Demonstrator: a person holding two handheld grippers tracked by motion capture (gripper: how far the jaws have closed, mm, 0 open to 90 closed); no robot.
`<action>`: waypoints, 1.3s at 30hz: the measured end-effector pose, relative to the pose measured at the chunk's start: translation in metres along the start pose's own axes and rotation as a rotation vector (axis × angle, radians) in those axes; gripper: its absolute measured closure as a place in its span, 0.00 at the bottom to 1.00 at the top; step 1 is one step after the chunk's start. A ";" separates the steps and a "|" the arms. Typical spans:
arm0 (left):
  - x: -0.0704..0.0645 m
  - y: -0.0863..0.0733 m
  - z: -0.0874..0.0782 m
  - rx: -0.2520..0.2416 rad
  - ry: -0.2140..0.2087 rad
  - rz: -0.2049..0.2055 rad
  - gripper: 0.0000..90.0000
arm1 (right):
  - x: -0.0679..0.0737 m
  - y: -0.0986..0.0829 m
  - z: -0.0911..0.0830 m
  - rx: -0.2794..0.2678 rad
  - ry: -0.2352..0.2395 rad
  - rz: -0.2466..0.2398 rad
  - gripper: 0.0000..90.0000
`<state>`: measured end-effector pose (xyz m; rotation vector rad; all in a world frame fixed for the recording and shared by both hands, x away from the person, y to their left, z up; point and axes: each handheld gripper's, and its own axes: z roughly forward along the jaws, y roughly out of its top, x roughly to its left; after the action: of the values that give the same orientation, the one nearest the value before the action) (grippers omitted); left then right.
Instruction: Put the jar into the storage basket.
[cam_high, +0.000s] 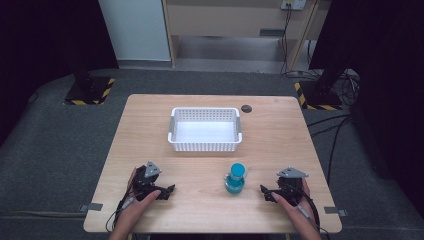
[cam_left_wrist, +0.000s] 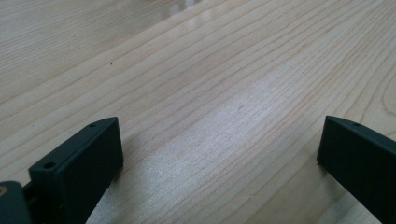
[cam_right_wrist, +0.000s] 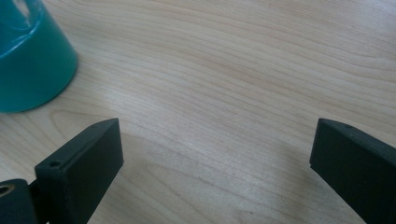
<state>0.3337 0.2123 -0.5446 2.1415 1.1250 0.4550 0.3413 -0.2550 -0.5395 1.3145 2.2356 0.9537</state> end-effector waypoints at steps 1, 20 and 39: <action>0.000 0.000 0.000 0.000 0.000 0.000 0.00 | 0.002 0.000 -0.002 -0.001 0.007 -0.007 0.04; 0.000 0.000 0.000 0.000 0.000 0.000 0.00 | 0.024 0.000 -0.025 -0.033 0.067 -0.062 0.05; 0.000 0.000 0.000 0.000 0.000 0.000 0.00 | 0.040 0.006 -0.038 -0.048 0.105 -0.084 0.07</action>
<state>0.3337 0.2122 -0.5446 2.1410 1.1253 0.4552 0.3022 -0.2322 -0.5080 1.1651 2.3109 1.0607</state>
